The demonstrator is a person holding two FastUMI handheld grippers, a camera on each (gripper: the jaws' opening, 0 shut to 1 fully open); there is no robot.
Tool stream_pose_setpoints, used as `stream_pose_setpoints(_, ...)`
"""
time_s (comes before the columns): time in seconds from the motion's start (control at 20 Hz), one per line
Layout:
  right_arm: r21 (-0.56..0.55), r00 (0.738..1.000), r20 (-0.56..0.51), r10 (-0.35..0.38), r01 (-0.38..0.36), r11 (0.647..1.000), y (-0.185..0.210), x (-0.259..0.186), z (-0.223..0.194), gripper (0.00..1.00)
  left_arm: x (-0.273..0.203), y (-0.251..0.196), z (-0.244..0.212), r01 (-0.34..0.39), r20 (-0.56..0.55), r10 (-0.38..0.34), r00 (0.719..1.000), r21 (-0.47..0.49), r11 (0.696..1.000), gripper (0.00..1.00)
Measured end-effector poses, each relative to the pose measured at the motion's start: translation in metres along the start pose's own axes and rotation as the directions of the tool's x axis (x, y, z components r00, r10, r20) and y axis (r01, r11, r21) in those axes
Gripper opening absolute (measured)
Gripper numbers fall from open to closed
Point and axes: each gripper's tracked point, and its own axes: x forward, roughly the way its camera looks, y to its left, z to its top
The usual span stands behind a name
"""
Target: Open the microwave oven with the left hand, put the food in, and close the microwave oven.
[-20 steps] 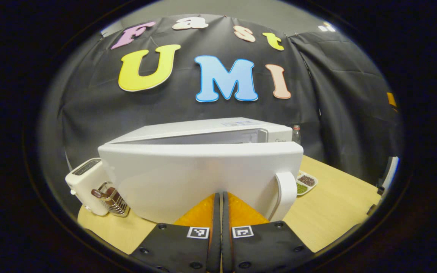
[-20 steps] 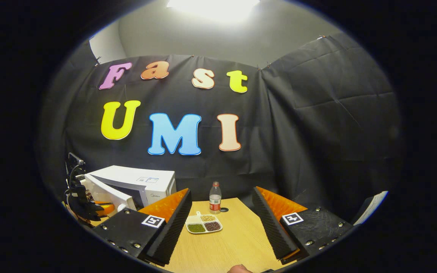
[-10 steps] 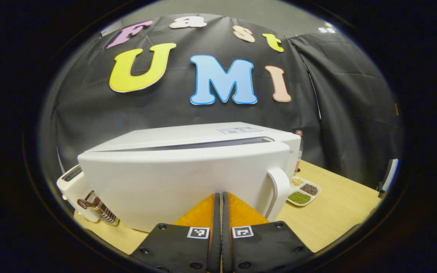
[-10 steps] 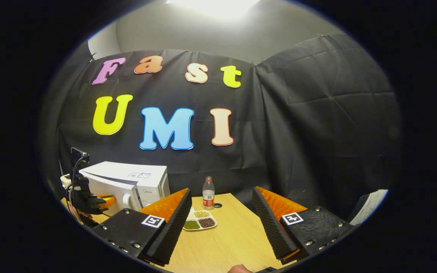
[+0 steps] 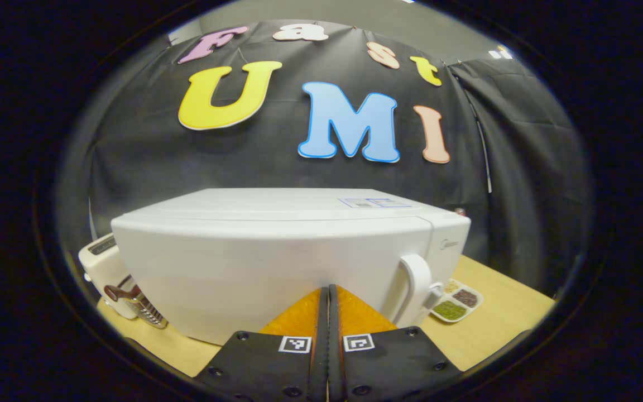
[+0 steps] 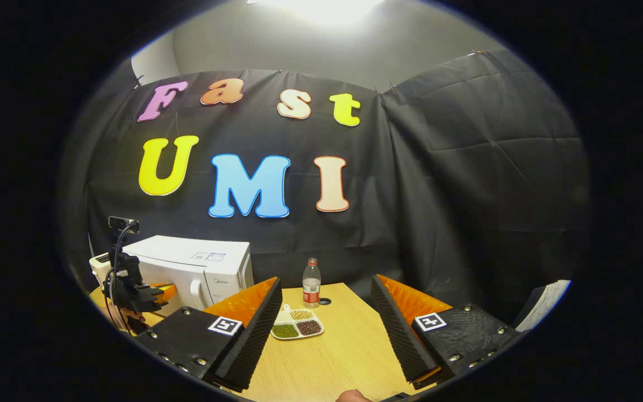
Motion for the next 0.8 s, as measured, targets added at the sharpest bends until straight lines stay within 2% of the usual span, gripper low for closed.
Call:
stream_pose_setpoints(0.1,0.015,1.000,-0.004,0.019,-0.019,1.000,0.008,0.002,0.000,0.96,0.005,-0.006,-0.002,-0.013,-0.020,0.013,1.000,0.006,1.000,0.07)
stream_pose_setpoints(0.15,0.023,0.999,-0.010,0.035,-0.035,0.999,0.013,0.001,-0.002,0.96,0.001,-0.005,-0.002,-0.032,-0.029,0.033,0.999,0.026,0.999,0.14)
stream_pose_setpoints(0.2,0.027,0.999,-0.013,0.050,-0.049,0.998,0.016,0.002,-0.003,0.96,-0.004,-0.008,0.002,-0.027,-0.025,0.028,0.999,0.023,0.999,0.07)
stream_pose_setpoints(0.25,0.030,0.998,-0.011,0.068,-0.068,0.997,0.019,0.002,-0.003,0.96,-0.015,-0.013,0.010,-0.023,-0.009,0.023,1.000,0.009,1.000,0.14)
stream_pose_setpoints(0.3,0.035,0.996,-0.008,0.090,-0.089,0.995,0.024,0.001,-0.001,0.96,-0.025,-0.015,0.017,-0.023,0.005,0.023,1.000,0.004,1.000,0.14)
stream_pose_setpoints(0.35,0.040,0.994,-0.003,0.113,-0.113,0.993,0.027,0.000,0.000,0.97,-0.040,-0.015,0.026,-0.032,0.028,0.032,0.999,0.002,0.999,0.14)
stream_pose_setpoints(0.4,0.045,0.990,0.000,0.138,-0.137,0.989,0.031,-0.002,0.002,0.97,-0.055,-0.015,0.036,-0.041,0.048,0.041,0.998,-0.001,0.999,0.10)
stream_pose_setpoints(0.65,0.049,0.964,0.037,0.262,-0.263,0.963,0.034,-0.019,0.011,0.97,-0.139,-0.018,0.077,-0.115,0.157,0.114,0.981,-0.002,0.993,0.10)
stream_pose_setpoints(0.7,0.053,0.958,0.044,0.282,-0.284,0.957,0.033,-0.024,0.013,0.96,-0.155,-0.018,0.082,-0.133,0.174,0.133,0.976,-0.007,0.991,0.14)
stream_pose_setpoints(0.75,0.056,0.952,0.049,0.303,-0.305,0.951,0.032,-0.028,0.012,0.96,-0.170,-0.019,0.086,-0.150,0.185,0.150,0.971,-0.013,0.989,0.14)
stream_pose_setpoints(0.8,0.059,0.946,0.053,0.320,-0.323,0.945,0.031,-0.032,0.013,0.96,-0.188,-0.020,0.090,-0.170,0.198,0.170,0.965,-0.019,0.985,0.10)
